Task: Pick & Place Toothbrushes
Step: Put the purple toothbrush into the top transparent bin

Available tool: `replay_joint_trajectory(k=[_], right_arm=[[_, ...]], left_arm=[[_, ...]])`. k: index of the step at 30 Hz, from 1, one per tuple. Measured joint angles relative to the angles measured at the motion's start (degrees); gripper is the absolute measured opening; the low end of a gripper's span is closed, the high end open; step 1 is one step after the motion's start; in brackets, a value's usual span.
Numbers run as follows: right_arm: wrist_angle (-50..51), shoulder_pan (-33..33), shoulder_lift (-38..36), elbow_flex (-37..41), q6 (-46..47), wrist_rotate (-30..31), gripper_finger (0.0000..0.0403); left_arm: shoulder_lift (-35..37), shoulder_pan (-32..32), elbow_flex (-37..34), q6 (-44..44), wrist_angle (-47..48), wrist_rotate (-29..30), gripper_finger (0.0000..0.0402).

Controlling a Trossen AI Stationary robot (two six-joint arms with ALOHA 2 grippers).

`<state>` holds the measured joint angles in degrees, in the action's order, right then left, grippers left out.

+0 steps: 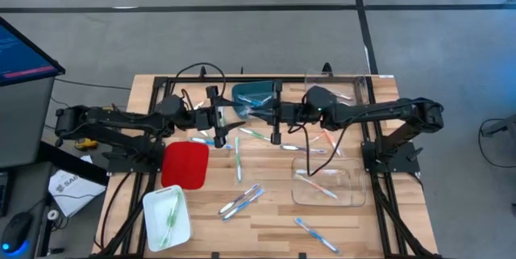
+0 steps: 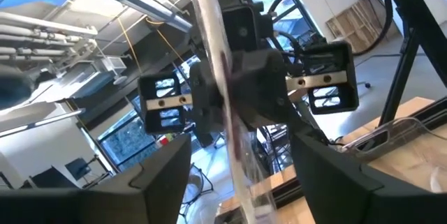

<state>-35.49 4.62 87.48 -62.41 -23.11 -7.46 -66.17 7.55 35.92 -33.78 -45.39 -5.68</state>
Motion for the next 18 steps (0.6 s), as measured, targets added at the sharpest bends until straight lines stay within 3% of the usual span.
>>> replay_joint_trajectory(k=[18], right_arm=[[-4.61, -2.25, 2.89, -0.85, -6.05, -1.56, 0.0012]], left_arm=[[0.0, 0.02, 0.0, 2.78, 0.14, -1.32, 0.0223]])
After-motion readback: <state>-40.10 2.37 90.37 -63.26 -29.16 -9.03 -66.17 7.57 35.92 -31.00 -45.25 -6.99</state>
